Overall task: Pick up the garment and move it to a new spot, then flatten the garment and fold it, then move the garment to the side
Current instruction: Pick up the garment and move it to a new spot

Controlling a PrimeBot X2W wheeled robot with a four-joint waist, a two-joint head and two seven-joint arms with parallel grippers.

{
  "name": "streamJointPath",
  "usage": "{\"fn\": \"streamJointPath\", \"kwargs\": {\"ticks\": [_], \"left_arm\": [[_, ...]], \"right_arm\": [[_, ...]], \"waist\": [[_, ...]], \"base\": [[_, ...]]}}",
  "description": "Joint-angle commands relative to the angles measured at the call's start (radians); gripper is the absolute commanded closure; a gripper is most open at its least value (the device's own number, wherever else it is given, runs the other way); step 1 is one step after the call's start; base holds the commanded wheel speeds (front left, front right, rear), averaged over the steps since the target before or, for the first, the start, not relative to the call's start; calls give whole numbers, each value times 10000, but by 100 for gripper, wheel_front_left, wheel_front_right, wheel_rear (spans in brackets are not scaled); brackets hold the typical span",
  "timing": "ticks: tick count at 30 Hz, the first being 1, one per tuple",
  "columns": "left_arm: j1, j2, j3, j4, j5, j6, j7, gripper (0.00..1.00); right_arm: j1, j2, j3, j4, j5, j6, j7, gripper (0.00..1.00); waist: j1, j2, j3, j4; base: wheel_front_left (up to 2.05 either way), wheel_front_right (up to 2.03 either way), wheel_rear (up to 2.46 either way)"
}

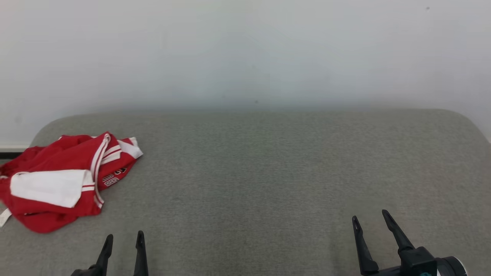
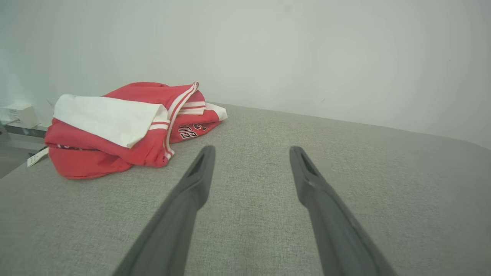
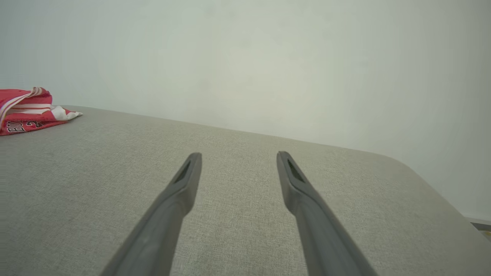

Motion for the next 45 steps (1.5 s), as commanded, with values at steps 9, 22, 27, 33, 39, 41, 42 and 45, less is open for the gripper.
{"fn": "streamJointPath", "kwargs": {"ticks": [9, 22, 27, 33, 39, 41, 42, 45], "left_arm": [[128, 67, 479, -16, 307, -116, -29, 0], [282, 93, 974, -82, 502, -251, -29, 0], [315, 99, 1111, -92, 515, -293, -29, 0], [380, 102, 1330, -143, 515, -332, -29, 0], [398, 85, 1443, -12, 401, -379, -28, 0], [282, 83, 1458, 170, 329, -432, -29, 0], [177, 114, 1466, 297, 279, -443, -28, 0], [-299, 213, 1394, 876, 104, -627, 78, 0]], "right_arm": [[113, -20, 216, -36, 389, -24, -7, 0], [205, -18, 328, -50, 751, -24, -7, 0], [251, -18, 359, -30, 786, -24, -7, 0], [2, -20, 498, 37, 733, -24, -7, 0], [51, -20, 566, 16, 785, -24, -7, 0], [107, -20, 566, -9, 793, -24, -7, 0], [119, -18, 567, -25, 787, -24, -7, 0], [124, -18, 566, -68, 734, -24, -7, 0]], "waist": [[-1, 0, -58, 1984], [-1, 0, -70, 3830], [-1, 0, -75, 4147], [-1, 0, 0, 4260], [-1, 0, 25, 4273], [-1, 0, 39, 4277], [-1, 0, 66, 4265], [-1, 0, 194, 4209]], "base": [[0, 0, 0], [0, 0, 0], [0, 0, 0], [0, 0, 0], [0, 0, 0], [0, 0, 0], [0, 0, 0], [0, 0, 0]]}}
